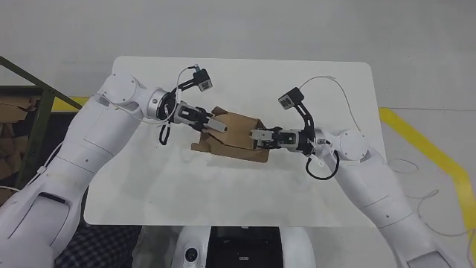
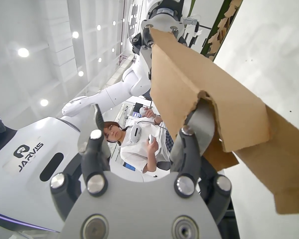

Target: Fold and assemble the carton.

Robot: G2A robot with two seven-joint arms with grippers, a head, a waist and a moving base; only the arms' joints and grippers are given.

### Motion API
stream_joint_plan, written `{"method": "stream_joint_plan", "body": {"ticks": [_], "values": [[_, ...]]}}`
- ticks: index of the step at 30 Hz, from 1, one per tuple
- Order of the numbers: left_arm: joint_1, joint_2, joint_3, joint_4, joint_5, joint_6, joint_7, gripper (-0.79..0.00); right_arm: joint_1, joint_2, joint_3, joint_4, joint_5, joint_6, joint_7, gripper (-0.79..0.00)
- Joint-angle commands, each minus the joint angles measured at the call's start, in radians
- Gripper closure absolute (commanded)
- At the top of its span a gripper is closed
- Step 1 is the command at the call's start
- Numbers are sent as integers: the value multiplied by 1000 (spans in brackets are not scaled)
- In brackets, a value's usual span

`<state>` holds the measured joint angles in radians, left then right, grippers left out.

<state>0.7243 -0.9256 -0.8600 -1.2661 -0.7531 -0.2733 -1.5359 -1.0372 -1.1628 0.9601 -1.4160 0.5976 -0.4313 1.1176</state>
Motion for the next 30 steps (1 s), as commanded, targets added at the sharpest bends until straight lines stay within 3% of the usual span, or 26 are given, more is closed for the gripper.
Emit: {"method": "stream_joint_plan", "body": {"ticks": [1, 6, 11, 18, 20, 26, 27, 29, 30], "values": [[-1, 1, 4, 2, -2, -1, 0, 0, 3, -1, -1, 8, -1, 0, 4, -308], [-6, 4, 16, 3, -6, 1, 0, 0, 8, -5, -7, 27, -6, 1, 16, -259], [-15, 7, 35, -1, -11, 8, 0, 0, 14, -8, -12, 36, -13, 2, 29, -129], [-29, 9, 66, 2, -21, 12, 0, 0, 16, -12, -18, 51, -15, -3, 35, -71], [-34, 10, 76, 3, -22, 11, 0, 0, 17, -14, -19, 55, -14, -6, 38, -6], [-46, 12, 96, 10, -33, 6, 0, 0, 18, -17, -20, 65, -7, -12, 46, 0], [-48, 12, 99, 10, -34, 7, 0, -43, 18, -17, -20, 67, -6, -12, 47, 0], [-50, 13, 104, 12, -40, 3, 0, -425, 17, -18, -20, 69, -3, -13, 49, 0], [-50, 13, 106, 12, -42, 2, 0, -711, 17, -19, -19, 70, -2, -14, 48, 0]]}}
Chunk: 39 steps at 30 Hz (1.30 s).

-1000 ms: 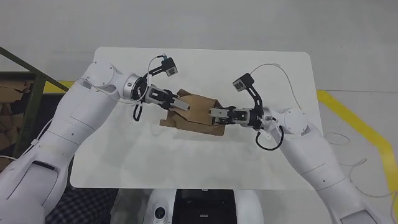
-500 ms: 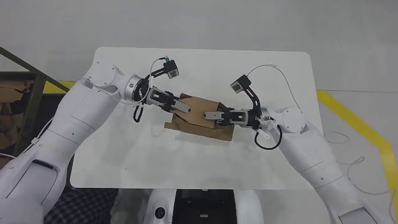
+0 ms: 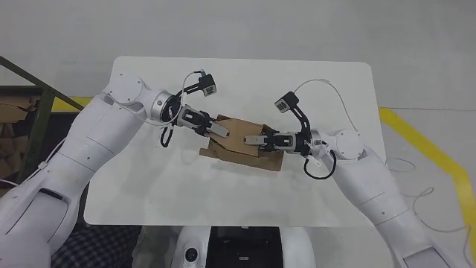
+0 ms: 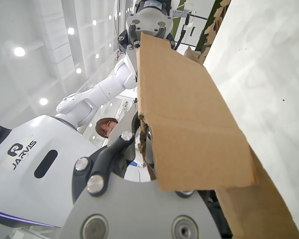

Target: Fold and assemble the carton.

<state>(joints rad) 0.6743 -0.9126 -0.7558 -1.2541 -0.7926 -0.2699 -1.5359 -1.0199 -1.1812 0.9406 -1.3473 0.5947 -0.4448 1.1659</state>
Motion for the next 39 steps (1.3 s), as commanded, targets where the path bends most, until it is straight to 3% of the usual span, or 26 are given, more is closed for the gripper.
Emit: {"method": "stream_joint_plan", "body": {"ticks": [1, 10, 23, 30, 39], "values": [[0, 1, 3, 1, -7, -2, 0, -785, -1, -1, 2, 2, 1, -2, -1, 0], [16, 14, -26, -15, -56, -14, 0, -785, -5, -3, 6, 10, -20, -1, -16, 0], [52, 41, -100, -120, -99, -14, 0, -785, -7, -6, 2, 23, -72, 8, -45, 0], [23, 29, -74, -156, -106, -14, 0, -785, -7, -9, -2, 26, -87, 14, -56, 0], [-16, 5, -18, -137, -65, -14, 0, -785, -8, -11, -1, 15, -98, 14, -60, 0]]}}
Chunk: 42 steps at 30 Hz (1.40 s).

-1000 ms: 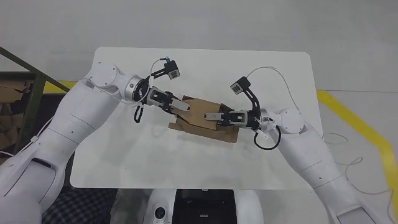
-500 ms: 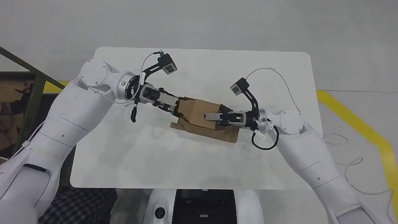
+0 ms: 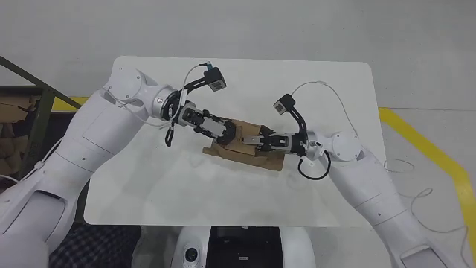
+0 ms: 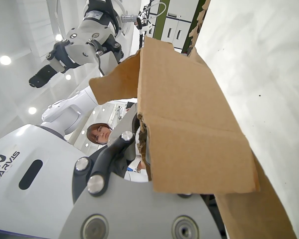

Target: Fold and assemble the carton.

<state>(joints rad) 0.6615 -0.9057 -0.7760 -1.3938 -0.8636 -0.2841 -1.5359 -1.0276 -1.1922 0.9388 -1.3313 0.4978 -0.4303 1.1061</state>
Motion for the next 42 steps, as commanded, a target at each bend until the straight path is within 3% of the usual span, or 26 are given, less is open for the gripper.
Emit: {"method": "stream_joint_plan", "body": {"ticks": [1, 18, 30, 42], "values": [[-7, -5, 5, 4, 15, 0, 0, -785, -1, 0, 1, -2, -1, -1, 1, 0], [-22, -33, 6, 0, 106, 28, 15, -785, -12, -1, 8, -15, -5, -2, 3, 0], [74, -1, -121, 38, 72, 27, 5, -785, -23, 0, 24, -16, 18, -10, 9, 0], [121, 11, -180, 28, 133, 55, 45, -785, -33, -2, 16, -57, 17, -9, 27, 0]]}}
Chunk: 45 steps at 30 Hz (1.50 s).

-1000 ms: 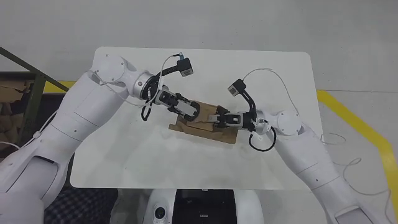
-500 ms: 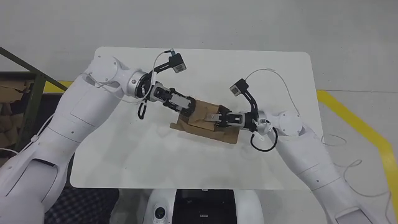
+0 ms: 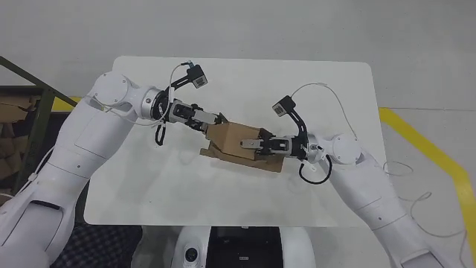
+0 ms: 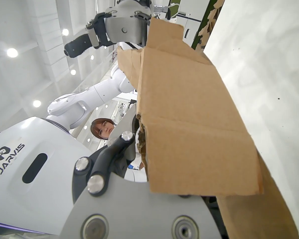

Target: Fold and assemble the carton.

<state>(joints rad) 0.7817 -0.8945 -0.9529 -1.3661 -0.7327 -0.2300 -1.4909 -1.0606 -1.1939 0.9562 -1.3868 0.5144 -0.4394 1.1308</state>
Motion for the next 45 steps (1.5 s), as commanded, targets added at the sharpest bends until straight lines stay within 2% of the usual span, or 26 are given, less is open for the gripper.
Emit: {"method": "stream_joint_plan", "body": {"ticks": [1, 23, 35, 45], "values": [[1, 0, -7, 1, 3, 3, 1, -785, -1, -1, -3, -3, 1, 1, 4, 0], [-34, -30, 13, 22, 22, 13, -14, -785, 14, -16, -49, 13, 5, 6, 26, 0], [30, -21, -33, 14, -1, 37, -40, -785, 4, -10, -5, 32, 9, -7, -16, 0], [81, -10, -56, -39, -35, 52, -45, -785, -3, -7, 30, 65, 11, -16, -64, 0]]}}
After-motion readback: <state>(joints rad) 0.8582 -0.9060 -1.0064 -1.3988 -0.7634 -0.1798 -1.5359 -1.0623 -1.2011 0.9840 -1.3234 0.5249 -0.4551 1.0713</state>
